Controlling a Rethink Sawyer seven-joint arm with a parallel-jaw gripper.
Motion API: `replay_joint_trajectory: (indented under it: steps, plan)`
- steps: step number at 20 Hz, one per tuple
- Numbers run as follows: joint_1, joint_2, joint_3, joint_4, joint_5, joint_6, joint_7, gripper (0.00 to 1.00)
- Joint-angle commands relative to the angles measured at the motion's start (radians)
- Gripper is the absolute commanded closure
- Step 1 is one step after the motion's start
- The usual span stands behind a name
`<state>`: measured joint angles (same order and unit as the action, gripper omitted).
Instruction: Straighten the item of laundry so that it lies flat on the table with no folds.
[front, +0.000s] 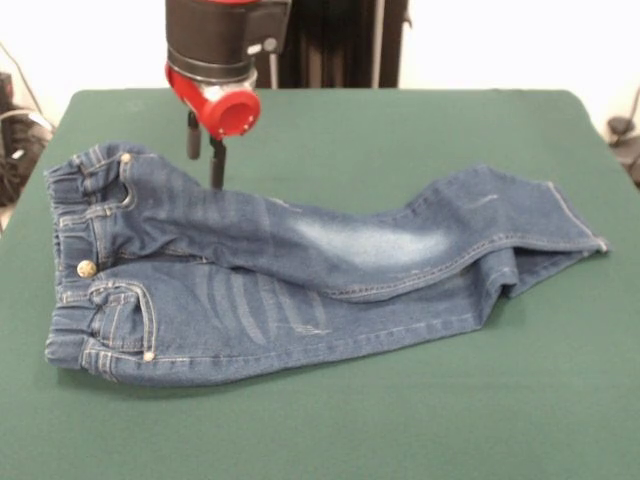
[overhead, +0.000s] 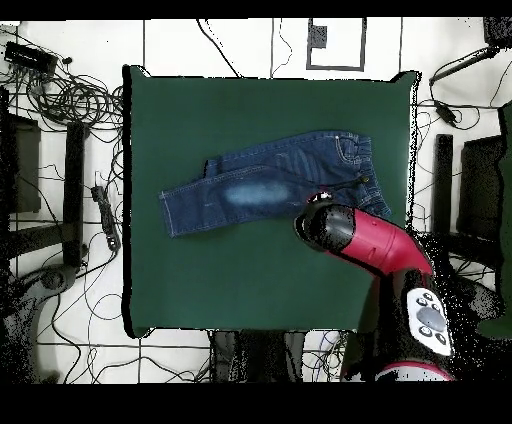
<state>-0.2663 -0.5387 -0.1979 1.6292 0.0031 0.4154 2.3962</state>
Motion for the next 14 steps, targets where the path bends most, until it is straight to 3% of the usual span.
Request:
replay_joint_trajectory:
  steps: [1, 4, 7, 11, 14]
  plan:
    - [0.064, 0.095, -0.036, 0.072, 0.076, 0.181, 0.240, 0.00]
    - [0.078, 0.104, -0.046, 0.064, 0.088, 0.196, 0.239, 0.00]
    - [0.090, 0.056, -0.047, 0.064, 0.098, 0.103, 0.235, 0.00]
    - [0.094, 0.005, -0.048, 0.015, 0.109, 0.157, 0.204, 0.00]
    - [0.093, 0.014, -0.049, -0.035, 0.113, 0.169, 0.190, 0.00]
